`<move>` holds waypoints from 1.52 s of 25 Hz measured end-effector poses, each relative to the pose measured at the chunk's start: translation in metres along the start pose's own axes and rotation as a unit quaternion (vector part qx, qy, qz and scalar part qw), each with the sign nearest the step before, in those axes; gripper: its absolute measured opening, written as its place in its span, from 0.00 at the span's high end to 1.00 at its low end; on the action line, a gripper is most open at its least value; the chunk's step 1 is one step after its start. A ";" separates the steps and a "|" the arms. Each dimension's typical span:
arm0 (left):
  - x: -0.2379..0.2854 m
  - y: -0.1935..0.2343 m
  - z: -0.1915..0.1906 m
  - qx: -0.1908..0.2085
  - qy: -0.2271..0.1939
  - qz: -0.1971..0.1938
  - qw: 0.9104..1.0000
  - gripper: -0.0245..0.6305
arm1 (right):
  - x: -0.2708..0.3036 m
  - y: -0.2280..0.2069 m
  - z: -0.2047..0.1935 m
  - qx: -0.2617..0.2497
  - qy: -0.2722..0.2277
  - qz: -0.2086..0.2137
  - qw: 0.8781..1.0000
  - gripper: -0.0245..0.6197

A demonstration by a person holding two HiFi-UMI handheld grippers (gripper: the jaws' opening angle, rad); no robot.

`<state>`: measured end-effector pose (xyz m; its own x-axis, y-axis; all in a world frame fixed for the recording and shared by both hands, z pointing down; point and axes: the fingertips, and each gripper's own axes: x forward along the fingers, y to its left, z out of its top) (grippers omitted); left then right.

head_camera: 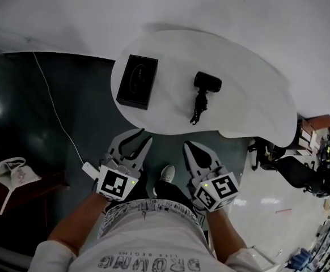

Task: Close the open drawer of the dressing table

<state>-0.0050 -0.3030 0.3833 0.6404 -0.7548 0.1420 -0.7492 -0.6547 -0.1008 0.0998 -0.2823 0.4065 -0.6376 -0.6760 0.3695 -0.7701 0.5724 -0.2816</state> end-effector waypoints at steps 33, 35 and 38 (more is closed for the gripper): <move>0.005 0.030 0.110 0.018 -0.073 0.035 0.997 0.91 | -0.005 0.005 0.091 -0.044 -0.084 0.024 0.995 0.95; 0.007 0.029 0.111 0.015 -0.073 0.035 0.997 0.91 | -0.006 0.004 0.091 -0.045 -0.084 0.026 0.995 0.95; 0.010 0.027 0.112 0.009 -0.074 0.036 0.997 0.91 | -0.007 0.002 0.091 -0.046 -0.083 0.029 0.995 0.95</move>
<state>-0.0004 -0.3327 0.2720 0.6037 -0.7971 -0.0130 -0.7920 -0.5979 -0.1235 0.1007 -0.3189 0.3224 -0.6815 -0.7037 0.2008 -0.7315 0.6479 -0.2123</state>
